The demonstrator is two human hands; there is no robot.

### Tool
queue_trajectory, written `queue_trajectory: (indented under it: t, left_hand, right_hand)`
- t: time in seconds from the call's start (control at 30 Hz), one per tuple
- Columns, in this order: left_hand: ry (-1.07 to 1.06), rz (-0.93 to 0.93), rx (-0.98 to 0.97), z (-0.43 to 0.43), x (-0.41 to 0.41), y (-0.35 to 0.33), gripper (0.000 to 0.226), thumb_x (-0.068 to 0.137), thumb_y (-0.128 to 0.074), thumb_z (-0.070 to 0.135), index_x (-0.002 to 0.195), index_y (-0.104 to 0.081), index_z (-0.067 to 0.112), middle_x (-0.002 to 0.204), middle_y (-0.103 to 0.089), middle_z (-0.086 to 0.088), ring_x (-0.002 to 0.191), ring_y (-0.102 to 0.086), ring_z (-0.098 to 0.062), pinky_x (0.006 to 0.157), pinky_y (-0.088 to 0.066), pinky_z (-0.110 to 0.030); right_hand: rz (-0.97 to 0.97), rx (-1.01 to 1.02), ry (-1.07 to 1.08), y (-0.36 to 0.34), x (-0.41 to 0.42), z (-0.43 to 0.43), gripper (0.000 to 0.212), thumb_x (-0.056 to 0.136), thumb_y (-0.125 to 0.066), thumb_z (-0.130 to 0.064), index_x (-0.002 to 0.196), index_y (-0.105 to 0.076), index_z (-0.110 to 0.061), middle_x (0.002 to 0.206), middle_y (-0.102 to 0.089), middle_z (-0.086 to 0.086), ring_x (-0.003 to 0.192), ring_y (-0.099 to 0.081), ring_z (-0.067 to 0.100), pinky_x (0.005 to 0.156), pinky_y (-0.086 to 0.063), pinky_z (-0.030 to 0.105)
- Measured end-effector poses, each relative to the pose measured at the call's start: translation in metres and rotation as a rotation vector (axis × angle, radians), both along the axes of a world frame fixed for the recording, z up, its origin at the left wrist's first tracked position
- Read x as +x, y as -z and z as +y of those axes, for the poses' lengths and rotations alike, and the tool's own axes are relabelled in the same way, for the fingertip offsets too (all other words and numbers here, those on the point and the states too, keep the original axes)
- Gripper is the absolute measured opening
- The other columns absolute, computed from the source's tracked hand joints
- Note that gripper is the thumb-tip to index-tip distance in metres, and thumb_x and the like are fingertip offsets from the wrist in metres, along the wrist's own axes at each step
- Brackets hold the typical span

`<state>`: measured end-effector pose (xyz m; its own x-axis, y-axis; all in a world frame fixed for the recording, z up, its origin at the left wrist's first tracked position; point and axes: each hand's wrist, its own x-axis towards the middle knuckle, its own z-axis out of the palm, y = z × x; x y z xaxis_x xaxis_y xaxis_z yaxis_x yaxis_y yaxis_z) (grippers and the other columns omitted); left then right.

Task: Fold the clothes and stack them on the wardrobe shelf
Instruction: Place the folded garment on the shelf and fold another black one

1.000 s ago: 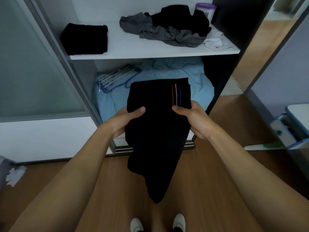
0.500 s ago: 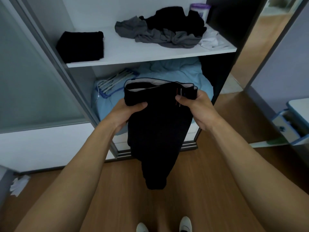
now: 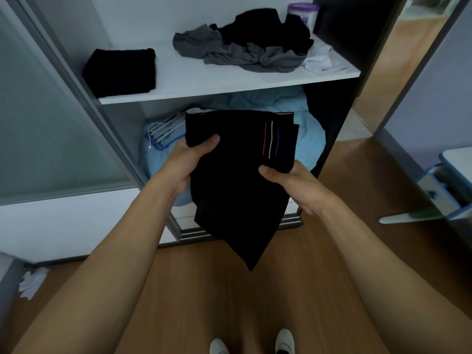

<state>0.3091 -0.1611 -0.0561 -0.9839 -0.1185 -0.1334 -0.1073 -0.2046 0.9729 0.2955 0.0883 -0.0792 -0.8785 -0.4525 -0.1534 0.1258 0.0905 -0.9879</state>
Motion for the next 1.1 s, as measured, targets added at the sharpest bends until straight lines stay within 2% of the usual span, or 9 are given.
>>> queue_trajectory:
  t: [0.13, 0.27, 0.47, 0.53, 0.63, 0.77, 0.87, 0.93, 1.1]
  left_hand:
    - [0.141, -0.139, 0.122, -0.019, 0.020, 0.037, 0.054, 0.074, -0.081, 0.053, 0.115, -0.075, 0.019, 0.124, -0.071, -0.009, 0.114, -0.068, -0.021, 0.087, -0.057, -0.027]
    - [0.212, -0.268, 0.163, -0.013, 0.051, 0.081, 0.085, 0.061, -0.092, 0.049, 0.132, -0.059, 0.016, 0.129, -0.068, -0.008, 0.118, -0.066, -0.019, 0.091, -0.055, -0.025]
    - [0.105, -0.222, 0.126, 0.009, 0.054, 0.078, 0.041, 0.089, -0.072, 0.028, 0.124, -0.067, 0.010, 0.114, -0.074, -0.014, 0.100, -0.072, -0.026, 0.075, -0.058, -0.027]
    - [0.080, -0.183, 0.159, 0.016, 0.050, 0.067, 0.031, 0.092, -0.070, 0.027, 0.119, -0.071, 0.012, 0.112, -0.074, -0.013, 0.096, -0.073, -0.025, 0.073, -0.058, -0.028]
    - [0.028, -0.138, 0.189, 0.022, 0.048, 0.055, 0.016, 0.093, -0.069, 0.028, 0.100, -0.080, 0.020, 0.108, -0.076, -0.011, 0.095, -0.074, -0.024, 0.074, -0.059, -0.029]
    - [-0.057, -0.127, 0.157, 0.022, 0.047, 0.047, 0.018, 0.091, -0.072, 0.032, 0.098, -0.079, 0.016, 0.104, -0.077, -0.012, 0.094, -0.075, -0.026, 0.072, -0.059, -0.031]
    - [-0.102, -0.187, 0.041, 0.011, 0.049, 0.052, 0.019, 0.090, -0.072, 0.034, 0.088, -0.080, 0.017, 0.095, -0.078, -0.011, 0.085, -0.075, -0.025, 0.067, -0.059, -0.030]
    - [-0.094, -0.240, -0.006, 0.000, 0.054, 0.059, 0.026, 0.089, -0.072, 0.042, 0.089, -0.081, 0.018, 0.098, -0.078, -0.009, 0.090, -0.075, -0.025, 0.072, -0.059, -0.031]
    - [0.054, -0.270, 0.305, -0.022, 0.096, 0.109, 0.052, 0.083, -0.059, 0.067, 0.116, -0.076, 0.031, 0.134, -0.066, 0.001, 0.124, -0.061, -0.014, 0.091, -0.056, -0.024]
  right_hand:
    - [-0.026, -0.025, -0.009, -0.001, -0.001, -0.004, 0.026, 0.096, -0.065, -0.028, 0.115, -0.071, -0.010, 0.111, -0.075, 0.007, 0.105, -0.071, 0.019, 0.095, -0.055, 0.025]
    - [-0.130, -0.063, 0.018, -0.002, 0.000, -0.007, 0.027, 0.097, -0.064, -0.026, 0.117, -0.069, -0.009, 0.113, -0.075, 0.008, 0.106, -0.071, 0.020, 0.095, -0.055, 0.028]
    - [-0.534, -0.064, 0.158, -0.014, -0.012, 0.005, 0.028, 0.093, -0.069, -0.032, 0.105, -0.072, -0.007, 0.098, -0.076, 0.008, 0.081, -0.074, 0.020, 0.072, -0.062, 0.033]
    - [-0.561, -0.199, 0.178, -0.009, -0.008, 0.013, 0.038, 0.087, -0.073, -0.040, 0.108, -0.074, -0.008, 0.105, -0.075, 0.006, 0.094, -0.073, 0.022, 0.081, -0.061, 0.034]
    - [-0.556, -0.316, 0.150, 0.014, 0.016, 0.012, 0.036, 0.084, -0.074, -0.041, 0.110, -0.077, -0.017, 0.117, -0.074, 0.006, 0.106, -0.071, 0.021, 0.076, -0.061, 0.030]
    - [-0.586, -0.367, 0.091, 0.045, 0.057, -0.002, 0.040, 0.089, -0.063, -0.033, 0.126, -0.065, -0.017, 0.125, -0.070, 0.004, 0.114, -0.068, 0.018, 0.090, -0.055, 0.029]
    - [-0.428, -0.259, 0.169, 0.047, 0.066, -0.012, 0.035, 0.092, -0.067, -0.018, 0.126, -0.066, -0.008, 0.118, -0.073, 0.010, 0.111, -0.069, 0.024, 0.097, -0.054, 0.032]
    - [-0.338, -0.195, 0.245, 0.041, 0.065, -0.015, 0.029, 0.093, -0.067, -0.013, 0.121, -0.068, -0.003, 0.113, -0.074, 0.013, 0.107, -0.070, 0.027, 0.094, -0.056, 0.032]
    - [-0.415, -0.255, 0.299, 0.038, 0.073, -0.017, 0.030, 0.096, -0.065, -0.015, 0.124, -0.065, -0.003, 0.116, -0.073, 0.013, 0.106, -0.071, 0.025, 0.093, -0.057, 0.034]
